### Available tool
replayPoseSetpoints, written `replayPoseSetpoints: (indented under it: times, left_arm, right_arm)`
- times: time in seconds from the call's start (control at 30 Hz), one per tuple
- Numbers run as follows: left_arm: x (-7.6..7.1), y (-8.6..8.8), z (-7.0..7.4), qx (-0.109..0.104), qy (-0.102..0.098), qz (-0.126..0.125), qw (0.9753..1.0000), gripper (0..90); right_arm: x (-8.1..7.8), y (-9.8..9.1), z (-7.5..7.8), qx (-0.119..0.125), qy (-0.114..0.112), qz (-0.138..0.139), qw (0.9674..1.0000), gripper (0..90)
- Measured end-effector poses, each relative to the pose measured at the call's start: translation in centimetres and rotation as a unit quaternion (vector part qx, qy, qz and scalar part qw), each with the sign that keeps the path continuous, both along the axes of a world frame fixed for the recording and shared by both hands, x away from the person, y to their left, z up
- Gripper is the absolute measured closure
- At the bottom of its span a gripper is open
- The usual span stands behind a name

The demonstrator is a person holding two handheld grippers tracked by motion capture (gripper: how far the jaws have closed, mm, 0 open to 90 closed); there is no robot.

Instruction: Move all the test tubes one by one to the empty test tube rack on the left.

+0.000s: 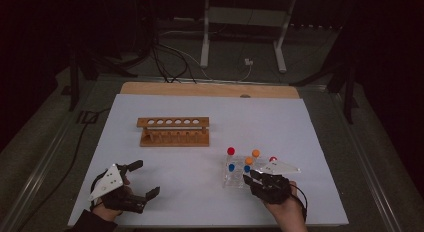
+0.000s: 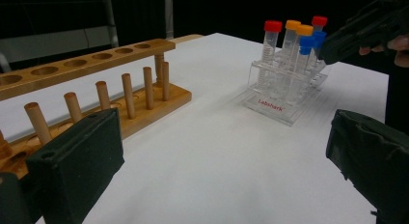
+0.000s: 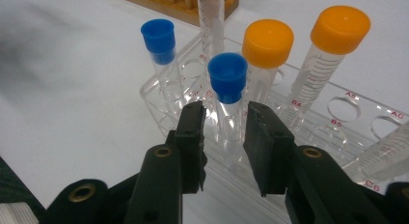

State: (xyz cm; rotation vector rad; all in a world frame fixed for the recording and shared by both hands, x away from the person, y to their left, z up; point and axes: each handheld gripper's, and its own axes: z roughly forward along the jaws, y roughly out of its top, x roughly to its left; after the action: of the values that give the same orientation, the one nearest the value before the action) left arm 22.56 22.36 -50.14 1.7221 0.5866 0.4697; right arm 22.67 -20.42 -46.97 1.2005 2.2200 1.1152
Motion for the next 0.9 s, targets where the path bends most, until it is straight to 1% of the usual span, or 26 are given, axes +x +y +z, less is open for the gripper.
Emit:
replayPoseSetpoints:
  times: [0.2,0.23,0.4,0.47,0.67,0.73,0.8,0.83,0.87,0.9]
  left_arm:
    - [-0.03,0.01,0.02,0.001,0.0,0.0,1.0,0.5]
    - [-0.02,0.02,0.02,0.001,-0.001,0.001,1.0,0.5]
    - [0.0,0.01,0.01,0.001,0.0,0.001,1.0,0.5]
    - [-0.01,0.02,0.01,0.001,0.001,0.0,1.0,0.5]
    - [0.0,0.01,0.0,0.001,0.001,0.001,1.0,0.5]
    - [0.0,0.01,0.0,0.001,0.001,0.001,1.0,0.5]
    - [0.01,0.02,0.0,0.002,0.001,0.002,1.0,0.5]
    - [0.02,0.01,-0.02,0.001,0.002,0.002,1.0,0.5]
    - [0.04,0.01,-0.02,0.002,0.002,0.003,1.0,0.5]
    - [0.04,0.01,-0.03,0.002,0.002,0.002,1.0,0.5]
  right_arm:
    - [0.26,0.37,-0.21,-0.012,0.004,-0.001,0.9999,70.2]
    - [0.33,0.55,-0.32,-0.017,0.004,-0.003,0.9998,70.9]
    - [0.42,0.67,-0.35,-0.024,-0.001,-0.006,0.9997,74.3]
    - [0.4,0.73,-0.39,-0.029,-0.008,-0.009,0.9995,76.1]
    - [0.3,0.76,-0.45,-0.036,-0.016,-0.005,0.9992,76.7]
    - [0.22,0.66,-0.33,-0.031,-0.02,-0.003,0.9993,76.7]
    - [0.01,0.59,0.01,-0.028,-0.031,-0.003,0.9991,76.7]
    - [0.01,0.59,0.01,-0.028,-0.031,-0.003,0.9991,76.7]
    - [-0.18,0.54,0.36,-0.027,-0.039,-0.001,0.9989,76.7]
    - [-0.27,0.53,0.5,-0.027,-0.042,-0.001,0.9988,76.7]
